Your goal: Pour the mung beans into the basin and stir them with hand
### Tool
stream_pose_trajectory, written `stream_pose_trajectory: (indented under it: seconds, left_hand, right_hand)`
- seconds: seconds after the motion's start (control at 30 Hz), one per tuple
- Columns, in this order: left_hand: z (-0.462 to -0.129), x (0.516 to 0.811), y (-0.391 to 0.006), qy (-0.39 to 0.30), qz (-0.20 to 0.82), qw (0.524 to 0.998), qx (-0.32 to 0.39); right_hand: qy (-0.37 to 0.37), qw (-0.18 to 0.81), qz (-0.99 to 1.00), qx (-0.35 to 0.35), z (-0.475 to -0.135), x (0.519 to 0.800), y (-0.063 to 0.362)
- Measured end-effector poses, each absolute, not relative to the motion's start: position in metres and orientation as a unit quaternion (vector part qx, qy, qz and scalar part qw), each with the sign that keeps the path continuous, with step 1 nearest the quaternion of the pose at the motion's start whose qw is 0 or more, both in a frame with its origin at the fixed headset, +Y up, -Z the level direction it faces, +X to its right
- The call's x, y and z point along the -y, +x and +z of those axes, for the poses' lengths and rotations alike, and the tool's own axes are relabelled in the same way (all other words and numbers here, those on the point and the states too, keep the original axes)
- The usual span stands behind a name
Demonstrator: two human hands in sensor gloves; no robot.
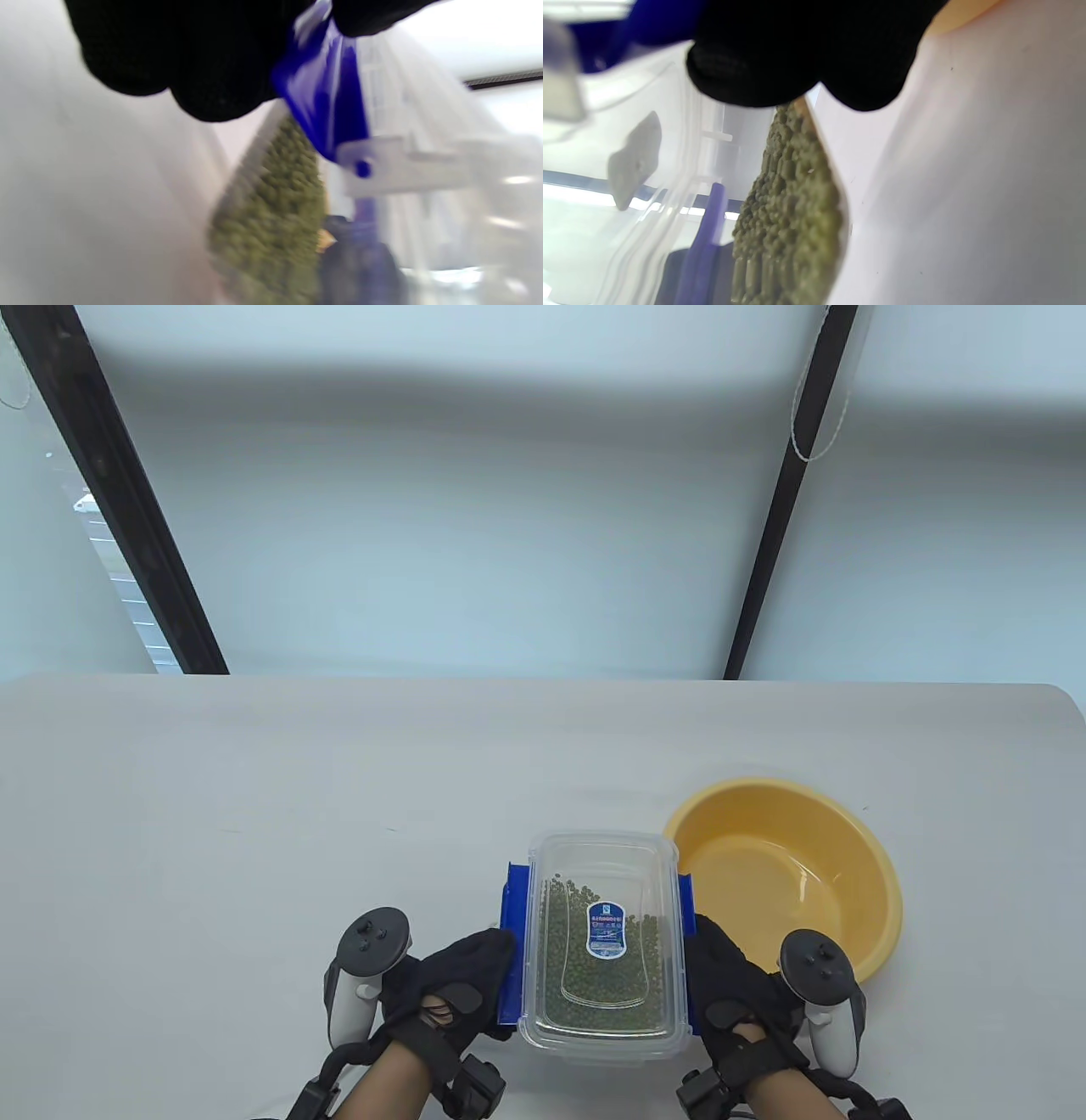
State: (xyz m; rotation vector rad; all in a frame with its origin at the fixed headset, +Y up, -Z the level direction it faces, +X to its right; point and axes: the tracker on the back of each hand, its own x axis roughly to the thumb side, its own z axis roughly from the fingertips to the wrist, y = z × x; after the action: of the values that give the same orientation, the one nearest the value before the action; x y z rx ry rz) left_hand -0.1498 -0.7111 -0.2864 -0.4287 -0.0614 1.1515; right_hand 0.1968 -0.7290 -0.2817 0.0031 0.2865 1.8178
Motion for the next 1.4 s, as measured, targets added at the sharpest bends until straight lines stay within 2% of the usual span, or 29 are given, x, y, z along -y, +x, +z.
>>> stream_pose_trajectory:
  seconds: [0.03,0.07,0.1,0.2,0.27,0.33,0.47,0.77,0.83,0.93,1.03,1.1,1.17,1.3,1.4]
  left_hand:
    - [-0.286,0.708,-0.151,-0.176,0.511,0.841,0.031]
    - [-0.284,0.702,-0.152,-0.112,0.464,0.878,0.033]
    - [-0.283,0.697,-0.151,-0.064,0.443,0.893,0.042]
    - [-0.281,0.698,-0.143,-0.079,0.475,0.871,0.1]
    - [-0.279,0.706,-0.133,-0.104,0.517,0.841,0.121]
    - [-0.276,0.711,-0.123,-0.126,0.52,0.834,0.135]
    - [-0.27,0.703,-0.114,-0.089,0.47,0.865,0.152]
    - [-0.259,0.676,-0.109,-0.026,0.516,0.831,0.205]
    - [-0.259,0.676,-0.107,-0.036,0.558,0.799,0.22]
    - [-0.258,0.686,-0.108,-0.079,0.682,0.713,0.144]
    - [-0.267,0.685,-0.126,-0.086,0.684,0.712,0.134]
    - [-0.272,0.679,-0.147,-0.062,0.698,0.704,0.116]
    - [-0.278,0.674,-0.174,-0.028,0.69,0.718,0.092]
    - [-0.29,0.679,-0.237,0.069,0.644,0.761,-0.017]
    - [-0.299,0.699,-0.278,0.097,0.642,0.754,-0.106]
  right_hand:
    - [0.001,0.605,0.786,-0.124,-0.282,0.729,0.197]
    - [0.002,0.604,0.787,-0.124,-0.282,0.73,0.197]
    - [0.001,0.604,0.787,-0.125,-0.282,0.73,0.197]
    - [0.005,0.602,0.789,-0.125,-0.282,0.73,0.196]
    - [0.009,0.599,0.79,-0.129,-0.281,0.73,0.194]
    - [0.008,0.586,0.802,-0.12,-0.28,0.73,0.193]
    - [0.001,0.554,0.827,-0.099,-0.279,0.73,0.192]
    - [-0.001,0.526,0.845,-0.095,-0.279,0.731,0.187]
    - [-0.003,0.527,0.845,-0.093,-0.278,0.731,0.188]
    - [0.001,0.527,0.845,-0.091,-0.278,0.73,0.187]
    - [0.004,0.523,0.848,-0.087,-0.279,0.729,0.187]
    - [0.003,0.524,0.848,-0.085,-0.279,0.73,0.189]
    - [-0.003,0.528,0.845,-0.08,-0.279,0.73,0.192]
    - [-0.006,0.54,0.839,-0.069,-0.279,0.729,0.197]
    - [0.0,0.546,0.835,-0.068,-0.278,0.727,0.199]
